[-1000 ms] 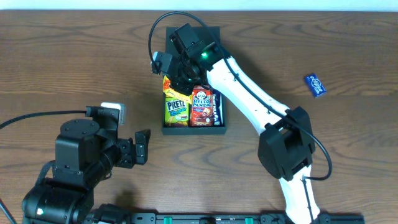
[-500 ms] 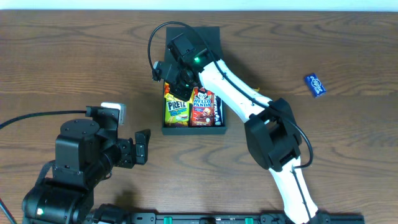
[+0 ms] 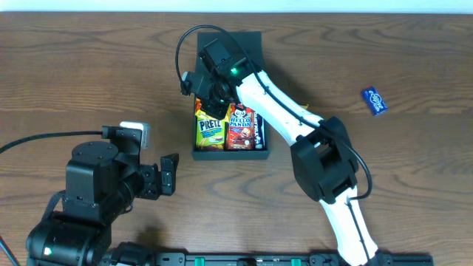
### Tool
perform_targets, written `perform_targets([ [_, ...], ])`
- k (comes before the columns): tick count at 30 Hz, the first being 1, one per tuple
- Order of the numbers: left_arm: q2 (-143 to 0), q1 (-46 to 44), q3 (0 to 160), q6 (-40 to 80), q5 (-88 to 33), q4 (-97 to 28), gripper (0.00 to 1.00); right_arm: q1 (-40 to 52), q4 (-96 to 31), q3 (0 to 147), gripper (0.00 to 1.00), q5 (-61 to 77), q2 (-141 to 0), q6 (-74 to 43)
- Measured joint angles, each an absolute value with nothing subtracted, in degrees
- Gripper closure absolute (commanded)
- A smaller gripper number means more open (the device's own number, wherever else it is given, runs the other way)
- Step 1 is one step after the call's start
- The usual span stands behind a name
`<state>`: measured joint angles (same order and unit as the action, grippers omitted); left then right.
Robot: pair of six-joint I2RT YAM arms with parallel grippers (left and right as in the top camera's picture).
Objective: Pack container
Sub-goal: 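Lower the orange bag into the box's left side and release, then move the right gripper to the yellow Le-mona packet and grasp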
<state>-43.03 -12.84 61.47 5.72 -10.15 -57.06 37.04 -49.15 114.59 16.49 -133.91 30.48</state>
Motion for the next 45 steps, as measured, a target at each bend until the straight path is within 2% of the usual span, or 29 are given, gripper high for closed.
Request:
perform_targets([
  [6,-43.0,-12.8,61.5,5.7,-10.2,-57.1,0.05,37.0,-49.3,114.6,0.99,16.2,-131.6,27.4],
  [16,-43.0,-12.8,61.5,5.7,-10.2,-57.1,0.05,34.7,-52.9,114.7,0.99,11.9,-116.7,22.2],
  [28,-43.0,-12.8,61.5,5.7,-10.2,-57.1,0.05,21.9,-64.6,114.8,0.98,6.7,-116.2,4.2],
  [34,-43.0,-12.8,61.5,5.7,-10.2,-57.1,0.05,16.0,-67.7,114.2,0.93,6.1,-116.2,-2.2],
  [36,-43.0,-12.8,61.5,5.7,-10.2,-57.1,0.05,14.9,-67.9,112.9,0.85,5.5,-116.2,-3.9],
  [38,-43.0,-12.8,61.5,5.7,-10.2,-57.1,0.05,14.4,-67.9,110.7,0.71,4.2,-116.2,-6.0],
  [40,-43.0,-12.8,61.5,5.7,-10.2,-57.1,0.05,14.4,-67.4,107.2,0.55,2.5,-116.2,-7.6],
  [42,-43.0,-12.8,61.5,5.7,-10.2,-57.1,0.05,14.4,-66.5,103.5,0.34,1.0,-116.2,-8.6],
  [45,-43.0,-12.8,61.5,5.7,-10.2,-57.1,0.05,14.4,-65.4,99.4,0.19,-0.1,-116.2,-10.9],
])
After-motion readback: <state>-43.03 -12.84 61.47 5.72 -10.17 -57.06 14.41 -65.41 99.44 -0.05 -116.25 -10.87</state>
